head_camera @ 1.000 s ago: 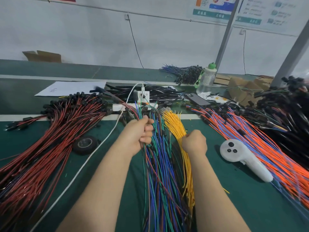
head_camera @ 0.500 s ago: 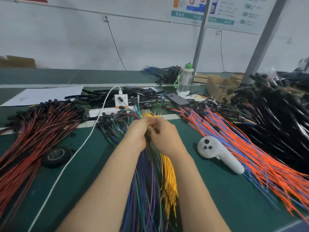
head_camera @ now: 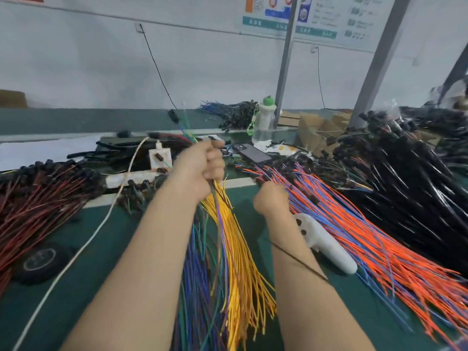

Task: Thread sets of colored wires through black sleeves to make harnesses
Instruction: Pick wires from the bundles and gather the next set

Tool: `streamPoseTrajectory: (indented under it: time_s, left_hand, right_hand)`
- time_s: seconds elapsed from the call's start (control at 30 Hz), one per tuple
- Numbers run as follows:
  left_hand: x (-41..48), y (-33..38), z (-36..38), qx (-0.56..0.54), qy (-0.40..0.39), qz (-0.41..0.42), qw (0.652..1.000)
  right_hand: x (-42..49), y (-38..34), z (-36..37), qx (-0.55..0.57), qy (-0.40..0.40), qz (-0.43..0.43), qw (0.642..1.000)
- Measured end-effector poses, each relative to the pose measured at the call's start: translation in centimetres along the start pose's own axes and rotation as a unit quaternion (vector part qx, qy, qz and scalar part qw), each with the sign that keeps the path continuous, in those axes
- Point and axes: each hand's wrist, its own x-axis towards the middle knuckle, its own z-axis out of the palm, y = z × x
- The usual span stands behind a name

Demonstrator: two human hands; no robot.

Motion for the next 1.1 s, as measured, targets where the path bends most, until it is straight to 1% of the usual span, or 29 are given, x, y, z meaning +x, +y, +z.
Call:
streamPoseTrajectory:
  time_s: [0.13, 0.2, 0.27, 0.4, 0.5, 0.53, 0.6, 0.67, 0.73, 0.83, 0.93, 1.0, 1.07, 1.1]
  left_hand:
    - [2.3, -3.6, -0.8, 0.081, 0.05, -0.031, 0.995]
    - [3.1, -4.7, -1.7, 0.086, 0.069, -0.047, 0.993]
    - [3.7, -5.3, -2.3, 0.065, 0.074, -0.066, 0.993]
    - [4.1, -5.9, -3.0, 0.017, 0.076, -0.094, 0.993]
    - [4.2, -6.2, -3.1, 0.041, 0.083, -0.096, 0.991]
    - [4.3, -6.3, -3.1, 0.051, 0.085, -0.094, 0.991]
    - [4.4, -6.5, -3.2, 0.069, 0.091, -0.091, 0.989]
    - [4.5, -6.7, -3.2, 0.071, 0.097, -0.088, 0.989]
    - [4.4, -6.8, -3.2, 0.066, 0.099, -0.084, 0.989]
    - [4.4, -6.9, -3.1, 0.078, 0.096, -0.077, 0.989]
    - [4.3, -6.9, -2.6, 0.077, 0.1, -0.055, 0.99]
    - [4.0, -6.5, -2.1, 0.05, 0.094, -0.04, 0.994]
    - [3.4, -5.8, -1.9, 0.007, 0.073, -0.036, 0.997]
    - [3.1, -5.5, -1.9, 0.008, 0.065, -0.029, 0.997]
  right_hand:
    - [1.4, 0.3, 1.8, -0.025, -0.018, 0.049, 0.998]
    - [1.9, 0.6, 2.3, -0.009, -0.029, 0.081, 0.996]
    - [2.4, 0.5, 2.7, 0.002, -0.023, 0.103, 0.994]
    - [3.2, 0.2, 2.9, 0.002, 0.046, 0.12, 0.992]
    - [3.6, 0.5, 3.1, 0.021, 0.071, 0.122, 0.99]
    - [3.7, 0.6, 3.1, 0.033, 0.091, 0.118, 0.988]
    - [3.9, 0.7, 2.9, 0.078, 0.163, 0.089, 0.979]
    - [3.9, 0.6, 2.4, 0.164, 0.228, 0.041, 0.959]
    - [3.7, 0.4, 1.6, 0.23, 0.257, 0.011, 0.939]
    - [3.1, -0.4, 0.6, 0.268, 0.243, -0.029, 0.932]
    - [1.9, -2.8, -0.4, 0.273, 0.17, -0.119, 0.939]
    - [1.1, -4.8, -0.8, 0.256, 0.118, -0.167, 0.945]
    - [0.3, -6.5, -1.2, 0.264, 0.1, -0.18, 0.942]
    - [0.0, -7.1, -1.4, 0.283, 0.09, -0.18, 0.938]
